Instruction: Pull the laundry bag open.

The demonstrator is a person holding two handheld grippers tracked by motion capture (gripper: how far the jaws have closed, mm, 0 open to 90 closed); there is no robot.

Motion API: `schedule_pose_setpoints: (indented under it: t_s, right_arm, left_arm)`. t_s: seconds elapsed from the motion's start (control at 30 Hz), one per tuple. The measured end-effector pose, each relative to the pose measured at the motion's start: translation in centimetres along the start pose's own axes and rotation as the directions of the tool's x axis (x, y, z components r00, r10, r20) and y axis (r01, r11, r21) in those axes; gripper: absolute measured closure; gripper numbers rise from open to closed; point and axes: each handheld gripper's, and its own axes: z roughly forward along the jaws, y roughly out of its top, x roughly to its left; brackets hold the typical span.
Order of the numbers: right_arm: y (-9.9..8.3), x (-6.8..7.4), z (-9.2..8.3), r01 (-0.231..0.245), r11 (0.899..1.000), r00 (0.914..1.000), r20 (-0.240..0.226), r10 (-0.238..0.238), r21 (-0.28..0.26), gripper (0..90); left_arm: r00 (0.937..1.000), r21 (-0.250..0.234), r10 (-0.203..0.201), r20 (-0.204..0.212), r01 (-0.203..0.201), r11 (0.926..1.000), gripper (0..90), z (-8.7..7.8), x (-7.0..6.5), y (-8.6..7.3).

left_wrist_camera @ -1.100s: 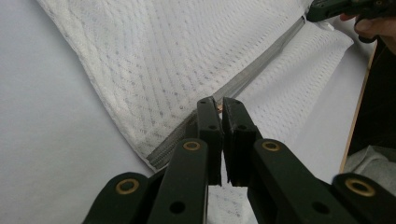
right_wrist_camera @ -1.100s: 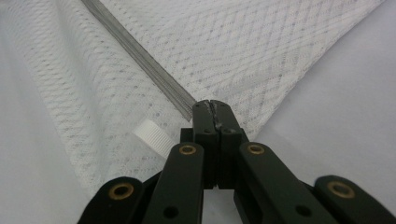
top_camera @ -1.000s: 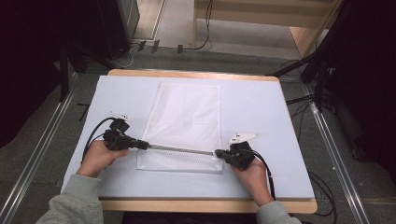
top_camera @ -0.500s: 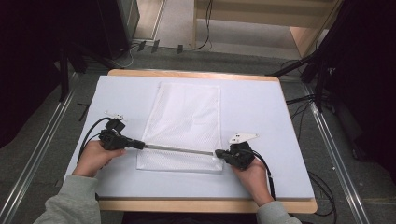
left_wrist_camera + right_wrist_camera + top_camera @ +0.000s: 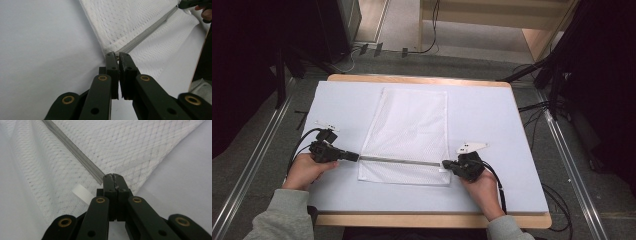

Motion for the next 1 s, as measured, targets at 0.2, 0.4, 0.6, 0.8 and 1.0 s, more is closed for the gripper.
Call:
schedule_pose_setpoints:
  t_s: [0.2,0.4,0.6,0.8,1.0]
  right_arm:
    - [0.3,-0.2,-0.2,-0.022,1.0,0.9998,0.002,0.022,0.022,90.0]
    - [0.4,-0.4,-0.2,-0.013,1.0,0.9999,0.006,0.013,0.028,90.0]
    - [0.7,-0.5,-0.2,-0.023,0.999,0.9997,-0.005,0.023,0.045,89.8]
    - [1.1,-0.7,-0.5,-0.062,0.998,0.9971,-0.042,0.063,0.019,82.9]
    - [1.3,-0.8,-1.0,-0.047,0.999,0.9984,-0.033,0.047,-0.019,70.9]
  left_arm:
    - [0.9998,0.011,0.001,0.019,-0.001,0.9999,88.2,0.3,-0.4,-0.3]
    - [0.9995,-0.004,0.026,0.016,-0.026,0.9997,87.5,0.4,-0.8,-1.0]
    - [0.9971,-0.022,0.074,0.017,-0.074,0.997,82.6,0.5,-1.3,-1.0]
    - [0.9927,-0.074,0.12,0.013,-0.118,0.9902,67.7,0.1,-1.7,-0.9]
    - [0.9895,-0.113,0.137,-0.048,-0.141,0.9835,56.5,-0.2,-1.8,-0.9]
